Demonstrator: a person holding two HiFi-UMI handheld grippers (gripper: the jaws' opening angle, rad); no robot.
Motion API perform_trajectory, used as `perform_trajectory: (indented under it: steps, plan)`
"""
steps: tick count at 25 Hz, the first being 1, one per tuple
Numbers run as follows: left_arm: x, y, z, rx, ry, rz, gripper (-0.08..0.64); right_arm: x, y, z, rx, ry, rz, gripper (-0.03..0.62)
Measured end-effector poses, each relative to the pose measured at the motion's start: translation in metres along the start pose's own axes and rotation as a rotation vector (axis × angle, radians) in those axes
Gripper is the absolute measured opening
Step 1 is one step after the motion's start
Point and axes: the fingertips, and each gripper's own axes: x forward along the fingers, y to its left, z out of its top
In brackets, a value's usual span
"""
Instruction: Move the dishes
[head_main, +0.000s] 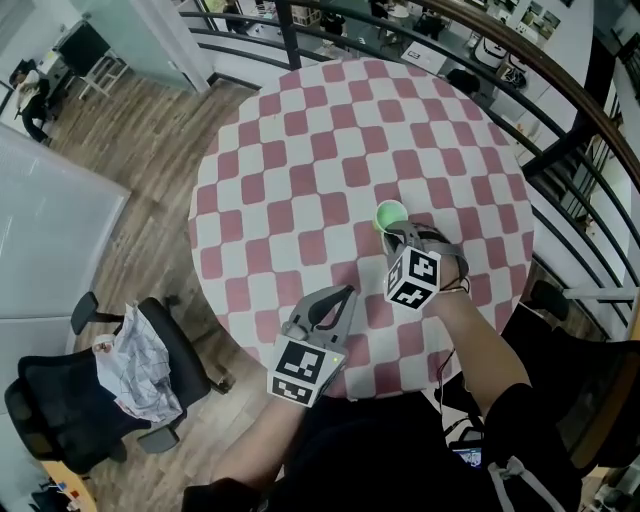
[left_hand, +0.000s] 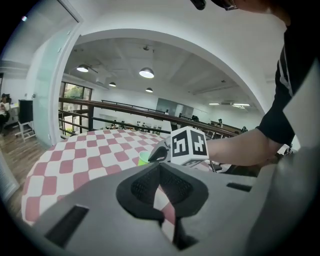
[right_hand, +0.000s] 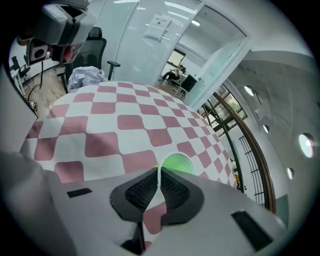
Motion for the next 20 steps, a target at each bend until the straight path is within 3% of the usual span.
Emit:
perform_trajectory:
  steps: [6, 10, 13, 17, 20]
  plan:
    - [-0.004, 0.008, -0.003, -0.032, 0.010, 0.024, 0.005, 0.018, -0.008, 0.002, -0.055, 0.036, 0.004, 0.032]
    - [-0.016, 0.014, -0.004, -0.057, 0.008, 0.043, 0.005, 0.021, -0.001, 0.005, -0.029, 0.037, 0.010, 0.034]
    - [-0.025, 0.020, -0.002, -0.052, -0.010, 0.060, 0.005, 0.017, -0.006, 0.009, 0.002, 0.031, -0.006, 0.132]
    - [-0.049, 0.020, -0.002, -0.042, -0.045, 0.071, 0.006, -0.016, -0.009, 0.018, 0.048, -0.020, -0.064, 0.135]
    - [-0.076, 0.013, -0.001, 0.006, -0.072, 0.080, 0.005, -0.064, -0.004, 0.032, 0.084, -0.101, -0.138, 0.137]
